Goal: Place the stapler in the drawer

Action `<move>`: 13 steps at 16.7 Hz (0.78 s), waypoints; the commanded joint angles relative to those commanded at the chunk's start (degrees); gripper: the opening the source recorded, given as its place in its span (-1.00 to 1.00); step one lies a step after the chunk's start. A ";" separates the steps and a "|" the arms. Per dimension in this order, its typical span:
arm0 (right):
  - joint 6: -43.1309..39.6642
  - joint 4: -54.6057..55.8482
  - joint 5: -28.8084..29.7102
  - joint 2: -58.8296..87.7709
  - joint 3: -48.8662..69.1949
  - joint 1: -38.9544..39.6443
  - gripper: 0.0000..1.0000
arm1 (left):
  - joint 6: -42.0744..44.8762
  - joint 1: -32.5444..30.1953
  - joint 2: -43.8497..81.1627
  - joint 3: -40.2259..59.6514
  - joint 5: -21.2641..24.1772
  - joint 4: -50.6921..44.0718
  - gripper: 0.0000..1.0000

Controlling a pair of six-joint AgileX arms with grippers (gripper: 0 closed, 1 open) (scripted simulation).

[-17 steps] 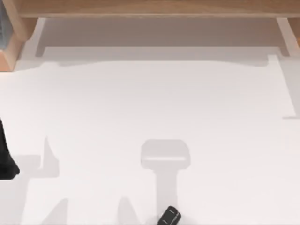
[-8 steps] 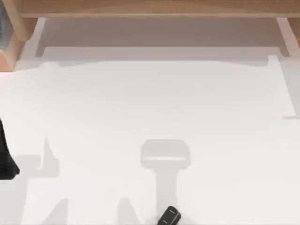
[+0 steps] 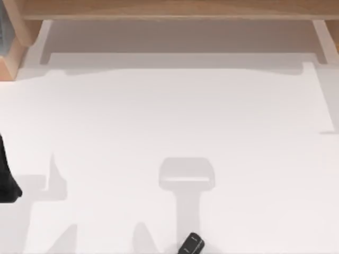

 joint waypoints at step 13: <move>0.03 2.42 -2.68 -0.79 -3.29 -2.43 1.00 | 0.00 0.00 0.00 0.00 0.00 0.00 1.00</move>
